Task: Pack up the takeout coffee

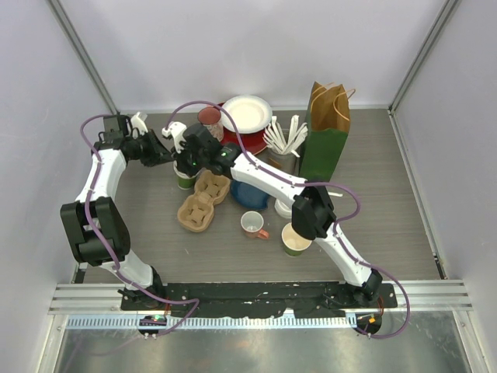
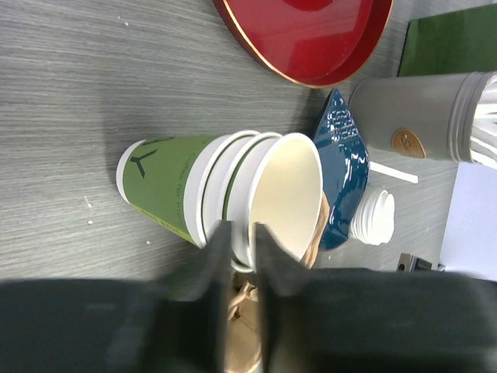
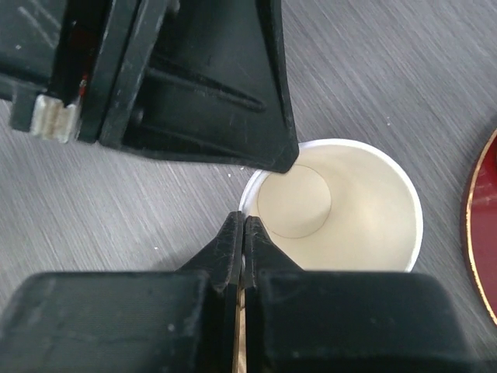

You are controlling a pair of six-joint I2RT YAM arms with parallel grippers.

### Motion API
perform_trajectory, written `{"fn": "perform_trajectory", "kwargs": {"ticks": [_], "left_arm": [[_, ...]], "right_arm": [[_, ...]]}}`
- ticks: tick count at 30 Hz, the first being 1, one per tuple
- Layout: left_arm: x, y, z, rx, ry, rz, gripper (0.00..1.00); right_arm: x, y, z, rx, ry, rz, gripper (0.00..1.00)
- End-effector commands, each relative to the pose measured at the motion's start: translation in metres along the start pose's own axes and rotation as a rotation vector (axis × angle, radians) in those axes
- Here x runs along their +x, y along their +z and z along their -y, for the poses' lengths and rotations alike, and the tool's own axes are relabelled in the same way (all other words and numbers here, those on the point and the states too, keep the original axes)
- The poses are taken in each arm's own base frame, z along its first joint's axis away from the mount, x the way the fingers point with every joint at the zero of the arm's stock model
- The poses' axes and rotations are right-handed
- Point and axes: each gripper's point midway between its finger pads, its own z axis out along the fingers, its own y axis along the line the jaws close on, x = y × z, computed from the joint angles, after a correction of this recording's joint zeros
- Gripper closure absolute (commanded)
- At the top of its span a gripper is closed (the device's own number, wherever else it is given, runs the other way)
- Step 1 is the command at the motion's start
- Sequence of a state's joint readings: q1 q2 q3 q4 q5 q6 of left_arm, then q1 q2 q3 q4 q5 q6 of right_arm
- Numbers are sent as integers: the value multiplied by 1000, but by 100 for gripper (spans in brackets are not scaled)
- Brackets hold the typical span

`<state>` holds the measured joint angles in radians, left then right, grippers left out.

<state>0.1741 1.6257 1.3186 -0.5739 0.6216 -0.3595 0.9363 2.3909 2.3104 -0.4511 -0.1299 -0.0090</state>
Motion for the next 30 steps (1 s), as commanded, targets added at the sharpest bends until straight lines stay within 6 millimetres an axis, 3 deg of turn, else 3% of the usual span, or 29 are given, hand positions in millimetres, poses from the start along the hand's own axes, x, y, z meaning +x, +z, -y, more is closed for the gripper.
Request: {"fn": "perform_trajectory", "kwargs": {"ticks": [1, 4, 9, 12, 18, 24, 30], "left_arm": [[-10, -8, 13, 25, 21, 13, 72], [-16, -11, 13, 25, 24, 28, 55], [-24, -20, 13, 19, 23, 49, 46], [-24, -21, 7, 7, 12, 53, 46], [-24, -24, -6, -16, -14, 71, 64], [-5, -11, -7, 2, -11, 19, 60], [0, 0, -6, 14, -18, 3, 58]], "right_arm": [[-37, -23, 8, 62, -47, 83, 99], [-47, -31, 8, 72, -54, 103, 99], [-66, -44, 8, 82, -54, 147, 99], [-73, -48, 8, 85, -52, 162, 99], [-73, -47, 7, 81, -36, 166, 99], [-70, -42, 2, 53, -16, 163, 99], [-83, -48, -2, 42, -19, 195, 99]]}}
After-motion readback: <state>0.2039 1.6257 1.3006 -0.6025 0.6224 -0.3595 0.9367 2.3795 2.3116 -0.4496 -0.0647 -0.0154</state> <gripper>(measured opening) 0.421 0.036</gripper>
